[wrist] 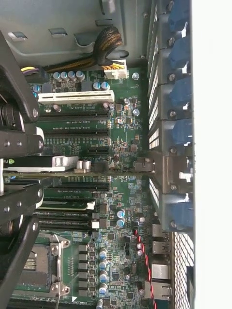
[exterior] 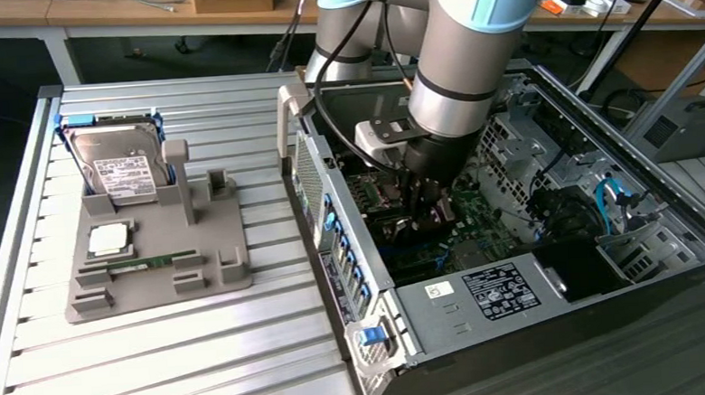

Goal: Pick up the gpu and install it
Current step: 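Insert the gpu into the slot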

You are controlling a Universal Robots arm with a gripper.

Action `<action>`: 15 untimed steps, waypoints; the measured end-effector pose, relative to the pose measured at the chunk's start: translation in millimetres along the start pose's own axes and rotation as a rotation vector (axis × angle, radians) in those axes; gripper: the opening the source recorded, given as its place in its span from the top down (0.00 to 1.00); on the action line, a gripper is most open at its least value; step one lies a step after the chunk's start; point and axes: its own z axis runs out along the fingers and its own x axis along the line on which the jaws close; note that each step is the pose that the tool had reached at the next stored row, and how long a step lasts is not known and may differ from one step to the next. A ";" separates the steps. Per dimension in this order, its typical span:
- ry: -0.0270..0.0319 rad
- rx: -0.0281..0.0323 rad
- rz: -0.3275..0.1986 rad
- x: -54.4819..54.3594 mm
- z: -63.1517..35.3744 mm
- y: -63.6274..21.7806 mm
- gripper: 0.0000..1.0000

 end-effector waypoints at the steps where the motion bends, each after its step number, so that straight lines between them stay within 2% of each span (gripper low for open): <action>1: -0.0011 -0.0002 0.000 0.1 -0.1 0.1 0.73; 3: -0.0095 -0.0001 0.000 0.0 0.0 0.0 0.73; 4: -0.0155 -0.0001 0.001 0.0 0.0 0.1 0.73; 6: -0.0209 -0.0002 0.006 0.0 0.0 0.1 0.73; 15: -0.0264 -0.0005 0.031 0.4 0.1 0.1 0.73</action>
